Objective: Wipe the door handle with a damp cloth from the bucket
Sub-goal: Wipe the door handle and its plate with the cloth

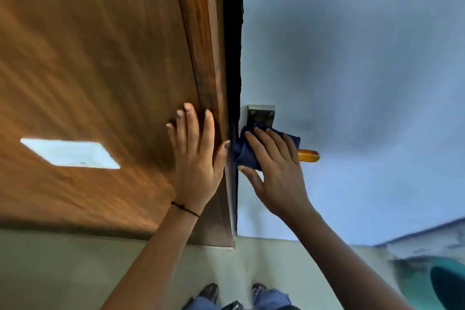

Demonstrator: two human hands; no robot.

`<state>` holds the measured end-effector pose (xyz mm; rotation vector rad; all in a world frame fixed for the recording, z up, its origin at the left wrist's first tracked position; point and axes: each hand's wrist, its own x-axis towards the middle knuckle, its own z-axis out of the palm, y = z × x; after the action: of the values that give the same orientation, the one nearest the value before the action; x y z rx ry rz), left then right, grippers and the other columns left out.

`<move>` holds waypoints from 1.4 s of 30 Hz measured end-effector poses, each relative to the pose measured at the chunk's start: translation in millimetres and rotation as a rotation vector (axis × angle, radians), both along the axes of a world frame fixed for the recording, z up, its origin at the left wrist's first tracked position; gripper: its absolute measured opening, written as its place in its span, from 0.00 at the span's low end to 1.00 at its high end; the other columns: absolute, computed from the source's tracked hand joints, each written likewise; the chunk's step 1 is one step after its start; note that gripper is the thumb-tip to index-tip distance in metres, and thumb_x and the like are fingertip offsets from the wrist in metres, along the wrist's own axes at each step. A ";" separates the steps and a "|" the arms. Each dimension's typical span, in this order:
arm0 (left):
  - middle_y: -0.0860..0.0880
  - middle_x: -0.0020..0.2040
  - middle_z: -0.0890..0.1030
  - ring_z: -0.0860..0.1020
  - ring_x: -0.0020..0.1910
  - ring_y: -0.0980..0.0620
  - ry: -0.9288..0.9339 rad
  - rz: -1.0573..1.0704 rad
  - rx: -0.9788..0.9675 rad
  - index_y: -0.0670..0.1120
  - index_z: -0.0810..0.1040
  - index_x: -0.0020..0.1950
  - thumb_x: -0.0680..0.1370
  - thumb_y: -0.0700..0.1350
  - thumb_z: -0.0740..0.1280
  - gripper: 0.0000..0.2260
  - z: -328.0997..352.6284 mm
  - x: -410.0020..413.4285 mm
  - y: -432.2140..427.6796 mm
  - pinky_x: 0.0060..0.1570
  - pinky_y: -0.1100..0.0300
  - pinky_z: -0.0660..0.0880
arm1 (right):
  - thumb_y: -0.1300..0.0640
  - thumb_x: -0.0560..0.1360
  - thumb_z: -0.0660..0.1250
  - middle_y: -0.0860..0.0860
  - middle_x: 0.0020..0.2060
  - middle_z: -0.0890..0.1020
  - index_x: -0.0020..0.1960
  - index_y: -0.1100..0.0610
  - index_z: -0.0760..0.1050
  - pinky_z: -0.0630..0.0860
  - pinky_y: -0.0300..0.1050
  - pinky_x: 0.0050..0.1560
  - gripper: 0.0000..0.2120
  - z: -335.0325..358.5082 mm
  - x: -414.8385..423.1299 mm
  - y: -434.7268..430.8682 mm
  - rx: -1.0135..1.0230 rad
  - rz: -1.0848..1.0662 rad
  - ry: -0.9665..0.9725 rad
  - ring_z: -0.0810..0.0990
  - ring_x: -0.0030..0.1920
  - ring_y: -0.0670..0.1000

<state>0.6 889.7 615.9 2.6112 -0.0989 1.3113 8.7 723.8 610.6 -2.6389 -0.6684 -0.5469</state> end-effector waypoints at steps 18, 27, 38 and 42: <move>0.47 0.79 0.40 0.38 0.77 0.46 -0.181 -0.164 0.250 0.46 0.45 0.79 0.81 0.55 0.55 0.32 -17.9 16.2 29.7 0.74 0.48 0.36 | 0.55 0.77 0.65 0.54 0.64 0.77 0.67 0.57 0.72 0.61 0.46 0.71 0.19 -0.9 8.2 23.4 -0.149 -0.163 -0.021 0.70 0.66 0.55; 0.45 0.79 0.39 0.37 0.77 0.45 -0.176 -0.139 0.287 0.45 0.44 0.79 0.81 0.55 0.55 0.32 -17.2 16.2 30.2 0.74 0.48 0.35 | 0.54 0.78 0.61 0.54 0.65 0.76 0.67 0.56 0.71 0.61 0.49 0.72 0.18 5.2 3.8 25.3 -0.061 -0.152 0.052 0.70 0.66 0.55; 0.44 0.79 0.39 0.37 0.77 0.45 -0.195 -0.110 0.328 0.44 0.44 0.79 0.81 0.56 0.56 0.34 -19.4 18.3 30.3 0.74 0.47 0.36 | 0.53 0.77 0.58 0.55 0.63 0.77 0.67 0.58 0.70 0.62 0.54 0.72 0.20 8.9 2.6 13.2 -0.003 -0.147 0.056 0.72 0.63 0.55; 0.44 0.79 0.39 0.37 0.77 0.44 -0.194 -0.113 0.332 0.44 0.44 0.79 0.80 0.56 0.58 0.35 -19.2 18.2 30.0 0.74 0.46 0.37 | 0.52 0.78 0.57 0.55 0.63 0.76 0.68 0.58 0.70 0.62 0.53 0.72 0.20 7.9 2.6 5.3 -0.048 -0.138 0.066 0.73 0.63 0.55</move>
<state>18.8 919.7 596.7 2.6798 -0.5296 1.6239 11.3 729.2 618.5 -2.7495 -0.4878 -0.4854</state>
